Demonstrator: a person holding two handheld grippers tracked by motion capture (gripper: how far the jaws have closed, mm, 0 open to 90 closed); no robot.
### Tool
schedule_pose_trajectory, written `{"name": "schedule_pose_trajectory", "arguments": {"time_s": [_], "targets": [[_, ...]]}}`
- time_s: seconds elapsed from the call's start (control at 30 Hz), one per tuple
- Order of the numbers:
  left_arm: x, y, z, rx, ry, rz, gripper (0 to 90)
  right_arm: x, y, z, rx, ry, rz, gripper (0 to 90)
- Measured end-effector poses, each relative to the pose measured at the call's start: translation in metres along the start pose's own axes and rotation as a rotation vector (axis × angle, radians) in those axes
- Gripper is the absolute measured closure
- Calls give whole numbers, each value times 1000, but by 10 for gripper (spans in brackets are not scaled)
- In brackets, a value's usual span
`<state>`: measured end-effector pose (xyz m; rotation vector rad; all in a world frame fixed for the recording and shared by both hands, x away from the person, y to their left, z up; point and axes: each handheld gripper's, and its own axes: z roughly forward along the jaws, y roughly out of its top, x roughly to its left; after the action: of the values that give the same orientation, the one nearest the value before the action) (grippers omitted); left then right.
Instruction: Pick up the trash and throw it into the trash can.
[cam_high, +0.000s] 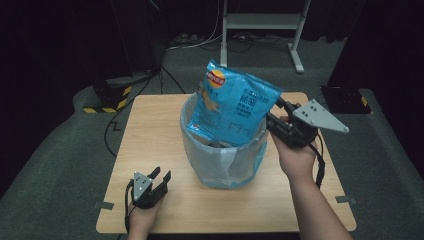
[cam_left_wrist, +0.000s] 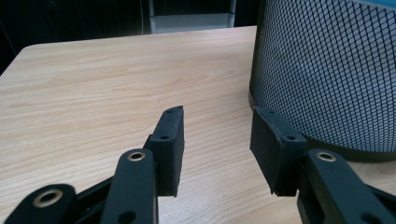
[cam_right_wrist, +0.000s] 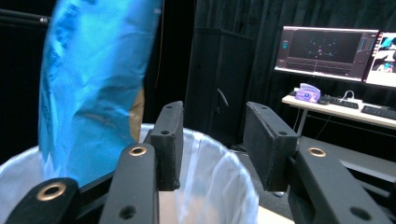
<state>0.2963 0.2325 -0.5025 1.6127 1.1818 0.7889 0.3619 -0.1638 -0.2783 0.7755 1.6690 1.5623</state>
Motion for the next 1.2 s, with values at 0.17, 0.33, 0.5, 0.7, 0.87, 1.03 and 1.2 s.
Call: {"name": "schedule_pose_trajectory", "arguments": {"time_s": [0.17, 0.33, 0.5, 0.7, 0.87, 1.03, 1.2], "targets": [[-5, -1, 3, 9, -13, 16, 545, 0, -22, -22, 26, -26, 14, 561], [-7, -1, 6, 21, -19, 23, 545, -4, -42, -35, 63, -54, 38, 548], [-8, -3, 8, 33, -17, 33, 542, -8, -64, -38, 104, -75, 43, 535], [-4, -6, 9, 57, -8, 33, 533, -14, -96, -39, 166, -103, 61, 515], [-1, -10, 12, 98, -1, 32, 518, -21, -137, -37, 271, -131, 68, 494], [0, -13, 17, 151, -3, 31, 495, -29, -177, -35, 385, -152, 89, 475], [-1, -14, 21, 206, -3, 34, 474, -39, -211, -36, 506, -179, 97, 441]]}}
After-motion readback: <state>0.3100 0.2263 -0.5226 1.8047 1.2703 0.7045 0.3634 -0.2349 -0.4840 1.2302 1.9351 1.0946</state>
